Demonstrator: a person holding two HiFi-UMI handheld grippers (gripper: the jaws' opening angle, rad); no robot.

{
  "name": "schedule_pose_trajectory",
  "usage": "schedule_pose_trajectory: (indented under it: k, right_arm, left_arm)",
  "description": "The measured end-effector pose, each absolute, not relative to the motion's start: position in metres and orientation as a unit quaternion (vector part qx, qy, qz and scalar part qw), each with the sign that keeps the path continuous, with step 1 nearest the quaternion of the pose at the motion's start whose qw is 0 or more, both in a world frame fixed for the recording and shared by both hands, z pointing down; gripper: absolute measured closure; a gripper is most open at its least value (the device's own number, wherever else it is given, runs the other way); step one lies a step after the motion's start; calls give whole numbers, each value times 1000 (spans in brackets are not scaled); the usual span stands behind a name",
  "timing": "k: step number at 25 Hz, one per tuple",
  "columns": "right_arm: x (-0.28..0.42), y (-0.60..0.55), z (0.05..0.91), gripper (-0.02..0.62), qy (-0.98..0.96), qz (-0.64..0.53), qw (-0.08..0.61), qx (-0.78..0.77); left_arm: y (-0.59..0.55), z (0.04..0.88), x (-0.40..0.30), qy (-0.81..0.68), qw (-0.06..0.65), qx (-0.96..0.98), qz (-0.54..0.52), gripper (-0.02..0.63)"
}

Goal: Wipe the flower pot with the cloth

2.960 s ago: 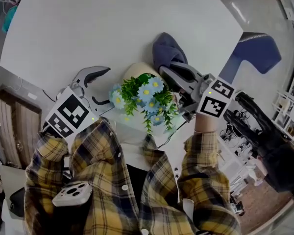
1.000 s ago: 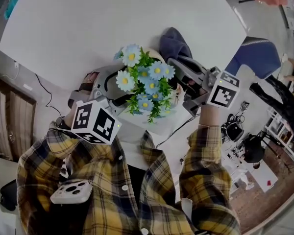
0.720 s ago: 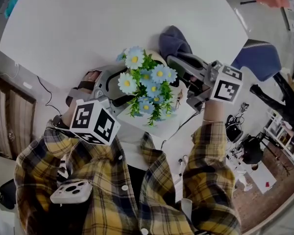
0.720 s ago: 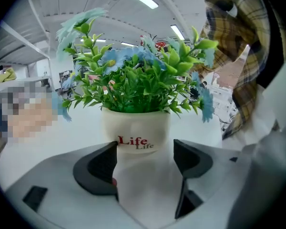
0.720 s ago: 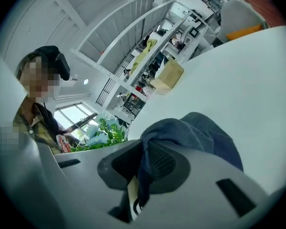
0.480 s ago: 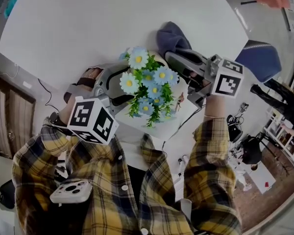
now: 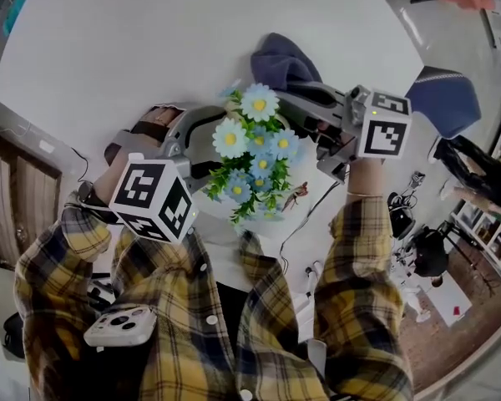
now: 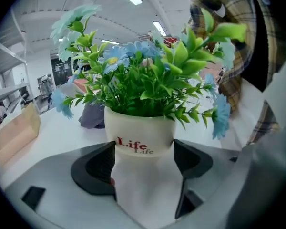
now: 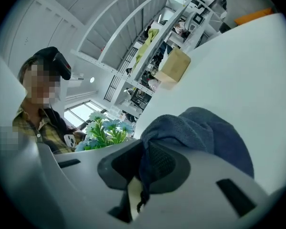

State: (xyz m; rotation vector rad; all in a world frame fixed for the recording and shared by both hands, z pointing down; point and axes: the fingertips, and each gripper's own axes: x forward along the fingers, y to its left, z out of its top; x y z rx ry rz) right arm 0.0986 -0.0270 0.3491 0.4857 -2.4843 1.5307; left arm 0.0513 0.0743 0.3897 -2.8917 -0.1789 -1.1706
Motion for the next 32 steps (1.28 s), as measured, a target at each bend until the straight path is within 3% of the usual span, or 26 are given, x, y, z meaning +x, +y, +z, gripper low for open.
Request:
schedule_pose_trajectory:
  k: [7,18,32]
  right_arm:
    - [104,-20,355,566,-829,532,85,147]
    - [89,-22,352,566,-829,535,132,92]
    - [99,-22,354,566,-837,514,101,160]
  left_arm:
    - [75,394,54,-102,25,-919,-380,230]
    - [73,389,52,-140,42,-914,-379,230]
    - [93,391,32,108,-128,-930,-327,230]
